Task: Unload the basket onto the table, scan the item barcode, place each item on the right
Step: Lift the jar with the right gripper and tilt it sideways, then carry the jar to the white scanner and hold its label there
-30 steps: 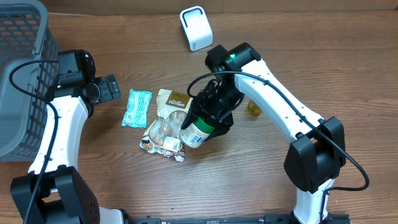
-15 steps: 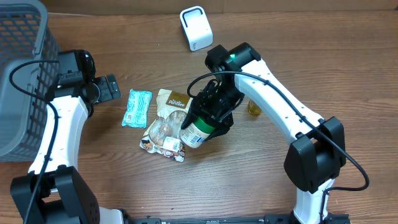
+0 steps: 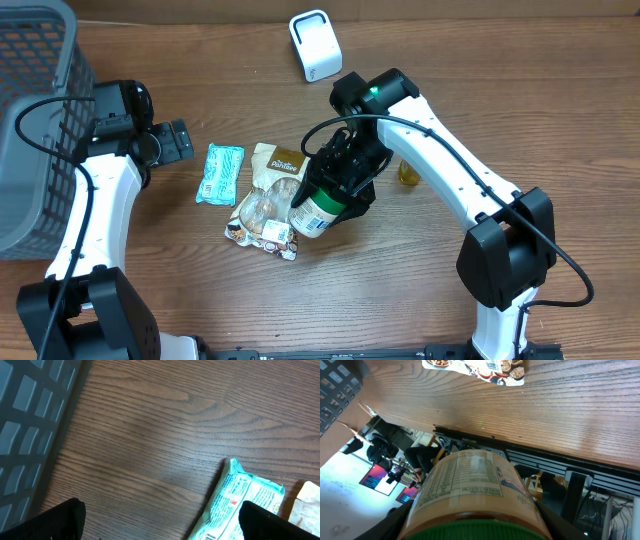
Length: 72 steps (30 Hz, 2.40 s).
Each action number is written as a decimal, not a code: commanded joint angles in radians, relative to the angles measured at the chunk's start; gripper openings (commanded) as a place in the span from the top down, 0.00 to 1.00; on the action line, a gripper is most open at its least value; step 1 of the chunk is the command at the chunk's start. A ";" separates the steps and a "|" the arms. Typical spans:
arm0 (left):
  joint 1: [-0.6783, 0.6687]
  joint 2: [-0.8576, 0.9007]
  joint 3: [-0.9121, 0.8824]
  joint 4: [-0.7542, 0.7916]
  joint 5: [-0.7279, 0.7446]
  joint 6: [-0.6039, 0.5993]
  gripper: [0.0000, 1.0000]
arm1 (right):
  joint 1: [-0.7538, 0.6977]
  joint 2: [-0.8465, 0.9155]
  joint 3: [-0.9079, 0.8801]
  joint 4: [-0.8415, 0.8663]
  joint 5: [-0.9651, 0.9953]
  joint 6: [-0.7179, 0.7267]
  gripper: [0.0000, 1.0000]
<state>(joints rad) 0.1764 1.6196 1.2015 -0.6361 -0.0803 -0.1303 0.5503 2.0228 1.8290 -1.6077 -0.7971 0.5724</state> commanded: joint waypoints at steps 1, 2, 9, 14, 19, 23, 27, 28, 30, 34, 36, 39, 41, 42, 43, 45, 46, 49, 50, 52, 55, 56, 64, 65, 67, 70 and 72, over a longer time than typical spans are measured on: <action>-0.007 -0.015 0.022 0.001 -0.005 0.011 0.00 | -0.004 -0.016 0.023 0.001 -0.035 0.000 0.67; -0.007 -0.015 0.022 0.001 -0.005 0.011 0.00 | -0.004 -0.016 0.023 0.001 -0.035 0.000 0.67; -0.007 -0.015 0.022 0.001 -0.005 0.011 0.00 | -0.004 -0.016 0.023 0.001 -0.035 0.000 0.67; -0.007 -0.015 0.022 0.001 -0.005 0.011 0.00 | -0.004 -0.016 0.023 0.002 -0.035 0.000 0.67; -0.007 -0.015 0.022 0.001 -0.005 0.011 0.00 | -0.004 -0.016 0.023 0.005 -0.035 -0.001 0.67; -0.007 -0.015 0.022 0.001 -0.005 0.011 0.00 | -0.004 -0.016 0.023 0.005 -0.035 0.000 0.67; -0.007 -0.015 0.022 0.001 -0.005 0.011 0.01 | -0.004 -0.016 0.023 0.005 -0.035 -0.001 0.67; -0.007 -0.015 0.022 0.001 -0.005 0.011 0.01 | -0.004 -0.016 0.023 0.008 -0.035 0.000 0.67; -0.007 -0.015 0.022 0.001 -0.005 0.011 0.01 | -0.004 -0.016 0.023 0.015 -0.034 0.000 0.67; -0.007 -0.015 0.022 0.001 -0.005 0.011 0.00 | -0.004 -0.016 0.023 0.051 -0.024 -0.001 0.67; -0.007 -0.015 0.021 0.001 -0.005 0.011 0.01 | -0.004 -0.016 0.023 0.097 0.033 -0.001 0.67; -0.007 -0.015 0.022 0.001 -0.005 0.011 0.00 | -0.002 -0.016 0.023 0.180 0.197 -0.001 0.67; -0.007 -0.015 0.022 0.001 -0.005 0.011 0.00 | -0.002 -0.016 0.023 0.230 0.289 -0.001 0.67; -0.007 -0.015 0.022 0.001 -0.005 0.011 0.00 | -0.002 -0.016 0.023 0.253 0.323 -0.001 0.67; -0.007 -0.015 0.021 0.001 -0.005 0.011 0.00 | -0.002 -0.016 0.023 0.280 0.358 -0.001 0.67; -0.007 -0.015 0.022 0.001 -0.005 0.011 0.00 | -0.002 -0.016 0.023 0.341 0.424 -0.001 0.67; -0.007 -0.015 0.022 0.001 -0.005 0.011 0.01 | -0.003 -0.016 0.023 0.376 0.462 -0.001 0.67; -0.007 -0.015 0.022 0.001 -0.005 0.011 0.00 | -0.003 -0.016 0.023 0.496 0.565 -0.001 0.69; -0.007 -0.015 0.022 0.001 -0.005 0.011 0.00 | -0.003 -0.016 0.023 0.552 0.581 -0.002 0.70; -0.007 -0.015 0.022 0.001 -0.005 0.011 0.00 | -0.003 -0.016 0.023 0.622 0.581 -0.008 0.71; -0.007 -0.015 0.022 0.001 -0.005 0.011 0.00 | -0.003 -0.016 0.023 0.759 0.580 -0.077 0.75; -0.007 -0.015 0.022 0.001 -0.005 0.011 0.01 | -0.005 -0.016 0.023 0.793 0.580 -0.107 0.75; -0.007 -0.015 0.022 0.001 -0.005 0.011 0.01 | -0.035 -0.016 0.023 1.090 0.688 -0.297 0.76; -0.007 -0.015 0.022 0.001 -0.005 0.011 0.00 | -0.037 -0.016 0.023 1.118 0.715 -0.332 0.76; -0.007 -0.015 0.022 0.001 -0.005 0.011 0.00 | -0.042 -0.015 0.023 1.159 0.743 -0.380 0.76; -0.007 -0.015 0.022 0.001 -0.005 0.011 0.01 | -0.043 -0.014 0.023 1.226 0.744 -0.447 0.76; -0.007 -0.015 0.022 0.001 -0.005 0.011 0.00 | -0.043 -0.011 0.023 1.269 0.744 -0.481 0.76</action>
<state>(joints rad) 0.1764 1.6196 1.2015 -0.6361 -0.0803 -0.1303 0.5053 2.0228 1.8290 -0.3832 -0.0837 0.1970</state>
